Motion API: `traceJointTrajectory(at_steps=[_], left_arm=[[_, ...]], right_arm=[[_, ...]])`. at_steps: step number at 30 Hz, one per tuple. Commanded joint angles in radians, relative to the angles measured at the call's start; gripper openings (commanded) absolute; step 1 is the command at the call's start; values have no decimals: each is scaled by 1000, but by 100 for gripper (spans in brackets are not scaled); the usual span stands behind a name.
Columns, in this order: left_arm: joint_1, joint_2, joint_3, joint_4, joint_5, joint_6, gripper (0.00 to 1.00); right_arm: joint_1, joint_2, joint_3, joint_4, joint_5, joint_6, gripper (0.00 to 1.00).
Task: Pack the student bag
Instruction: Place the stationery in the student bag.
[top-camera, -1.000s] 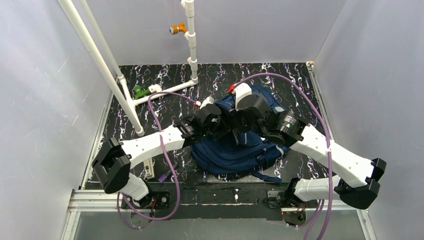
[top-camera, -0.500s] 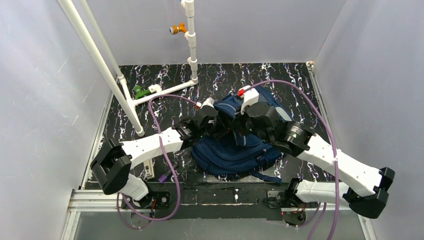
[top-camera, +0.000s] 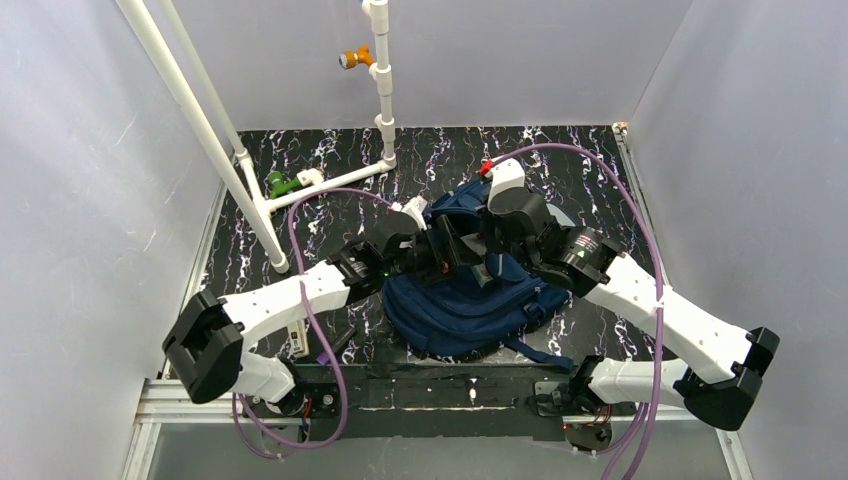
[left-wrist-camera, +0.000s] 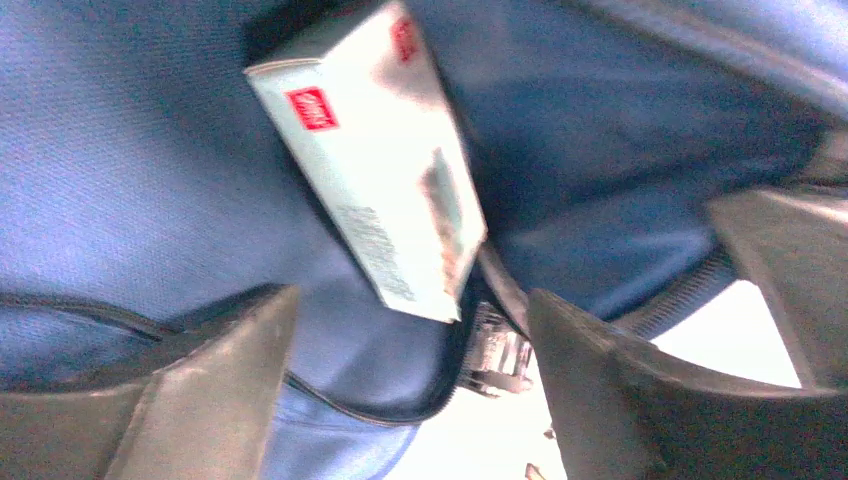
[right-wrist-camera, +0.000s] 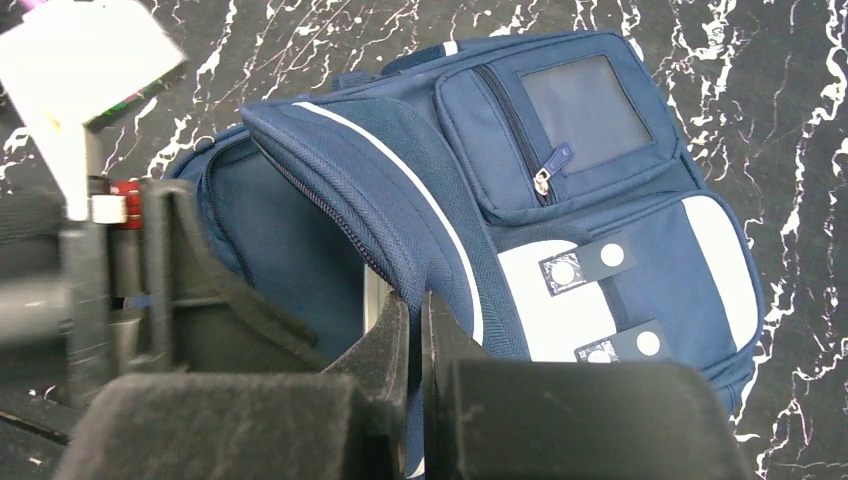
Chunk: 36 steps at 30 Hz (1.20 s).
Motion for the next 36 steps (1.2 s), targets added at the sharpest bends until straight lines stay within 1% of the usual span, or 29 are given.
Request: traceJointTrajectory(at_steps=[1,3,5,9,11,13,17,21,22,25,26,29,32,33,34,36], left_arm=[[1,-112,13,30,79,148,97],[1,-157,-5,36,88,166,98],[0,-197,-24,35,78,166,97],[-2,-218,-52,52,54,101,86],[-5,-181,-42,78,70,97,73],[-8,-145,-28,83,80,91,57],[-13,-89,-18,81,34,80,46],[-17,-37,-33,84,-9,42,46],[-17,-18,-24,90,-1,39,45],[-18,72,12,180,59,20,37],[-21,108,36,206,79,19,37],[-30,205,127,215,135,21,36],[-32,239,154,223,141,18,37],[-30,229,152,222,132,26,39],[-28,213,142,223,126,35,45],[-19,176,112,219,130,46,60]], right_arm=[[-31,-23,38,89,125,-28,1],[-36,-24,23,110,99,-45,1],[-39,-34,13,131,83,-48,1],[-44,-44,5,147,77,-48,1],[-46,-39,4,147,72,-52,1],[-46,-40,4,150,68,-49,1],[-47,-48,6,158,47,-38,1],[-48,-52,11,150,47,-39,1],[-48,-54,13,145,48,-39,1],[-48,-56,7,146,49,-39,1],[-48,-56,5,146,51,-39,1],[-49,-55,-2,140,65,-39,1],[-51,-56,-10,136,84,-49,1],[-51,-56,-13,132,94,-52,1],[-51,-55,-16,125,104,-56,1],[-52,-54,-23,115,120,-66,1]])
